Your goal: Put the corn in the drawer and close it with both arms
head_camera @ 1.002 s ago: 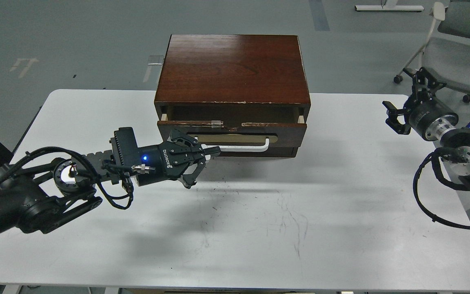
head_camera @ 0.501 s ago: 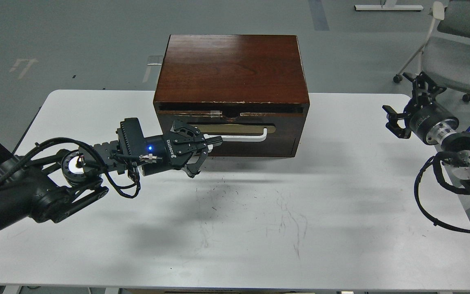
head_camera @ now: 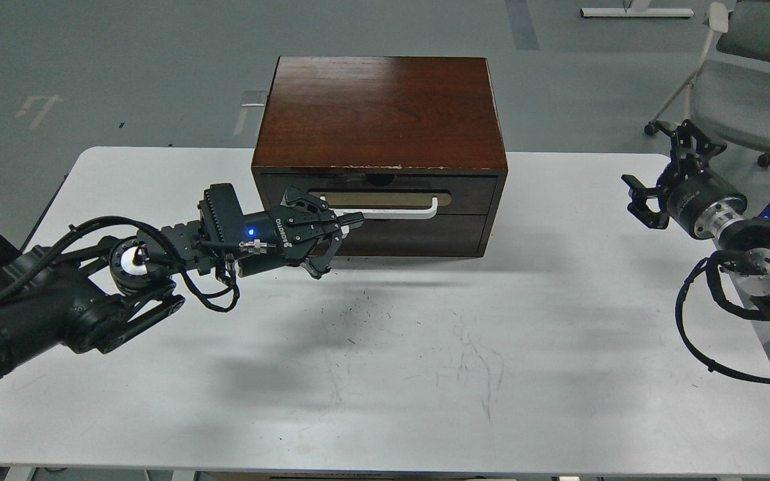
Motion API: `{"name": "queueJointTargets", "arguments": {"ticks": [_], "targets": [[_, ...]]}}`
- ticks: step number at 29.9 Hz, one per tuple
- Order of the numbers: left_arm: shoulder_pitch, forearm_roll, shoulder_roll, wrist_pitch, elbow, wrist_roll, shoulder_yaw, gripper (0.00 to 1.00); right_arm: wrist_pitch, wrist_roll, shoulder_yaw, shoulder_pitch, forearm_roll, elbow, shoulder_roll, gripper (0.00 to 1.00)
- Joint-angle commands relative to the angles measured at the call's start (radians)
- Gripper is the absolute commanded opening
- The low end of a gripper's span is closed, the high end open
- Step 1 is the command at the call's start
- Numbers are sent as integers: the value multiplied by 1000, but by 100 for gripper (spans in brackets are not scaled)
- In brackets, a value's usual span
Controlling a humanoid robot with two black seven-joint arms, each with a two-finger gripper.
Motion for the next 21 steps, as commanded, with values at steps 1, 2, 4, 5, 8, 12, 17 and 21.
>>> {"name": "queueJointTargets", "arguments": {"ticks": [1, 2, 4, 5, 8, 12, 17, 21], "targets": [[-6, 0, -8, 0, 9, 0, 0, 0, 0, 0, 0, 0, 0, 0, 0, 97], [-6, 0, -9, 0, 9, 0, 3, 0, 0, 0, 0, 0, 0, 0, 0, 97], [-3, 0, -11, 0, 7, 0, 9, 0, 0, 0, 0, 0, 0, 0, 0, 97], [-1, 0, -12, 0, 4, 0, 12, 0, 0, 0, 0, 0, 0, 0, 0, 97], [9, 0, -2, 0, -11, 0, 17, 0, 0, 0, 0, 0, 0, -3, -1, 98], [28, 0, 23, 0, -49, 0, 20, 24, 0, 0, 0, 0, 0, -5, -1, 98], [92, -66, 230, 0, -318, 0, 20, 32, 0, 0, 0, 2, 0, -3, -1, 98], [98, -269, 346, 0, -436, 0, 17, 32, 0, 0, 0, 6, -1, -3, -1, 98]]}}
